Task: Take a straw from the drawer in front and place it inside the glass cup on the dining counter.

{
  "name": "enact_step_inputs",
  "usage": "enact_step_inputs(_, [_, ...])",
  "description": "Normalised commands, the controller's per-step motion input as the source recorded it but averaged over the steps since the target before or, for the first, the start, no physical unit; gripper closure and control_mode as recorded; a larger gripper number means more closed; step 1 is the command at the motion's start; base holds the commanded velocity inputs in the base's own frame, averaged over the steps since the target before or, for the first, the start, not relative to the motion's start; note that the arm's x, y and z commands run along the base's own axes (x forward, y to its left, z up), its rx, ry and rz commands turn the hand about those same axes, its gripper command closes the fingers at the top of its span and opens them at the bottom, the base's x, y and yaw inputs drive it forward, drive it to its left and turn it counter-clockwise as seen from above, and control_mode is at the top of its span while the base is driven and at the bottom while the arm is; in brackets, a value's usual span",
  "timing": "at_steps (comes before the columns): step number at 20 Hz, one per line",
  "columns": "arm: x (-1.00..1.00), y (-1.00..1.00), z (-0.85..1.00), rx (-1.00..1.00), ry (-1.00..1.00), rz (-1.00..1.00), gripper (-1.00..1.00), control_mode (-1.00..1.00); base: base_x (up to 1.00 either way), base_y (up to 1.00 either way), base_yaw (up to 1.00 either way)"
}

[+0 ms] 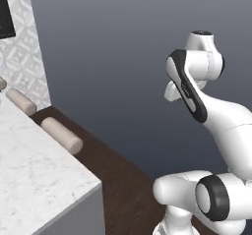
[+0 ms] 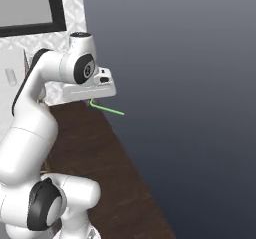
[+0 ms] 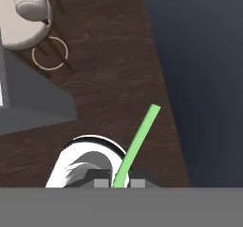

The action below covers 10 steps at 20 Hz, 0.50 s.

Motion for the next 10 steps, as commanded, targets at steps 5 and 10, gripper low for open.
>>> enact_step_inputs(5, [0.0,0.0,0.0,0.0,0.0,0.0,1.0,1.0,0.99,-0.49,0.52])
enact_step_inputs(10, [0.0,0.0,0.0,0.0,0.0,0.0,1.0,1.0,1.0,-0.41,0.54])
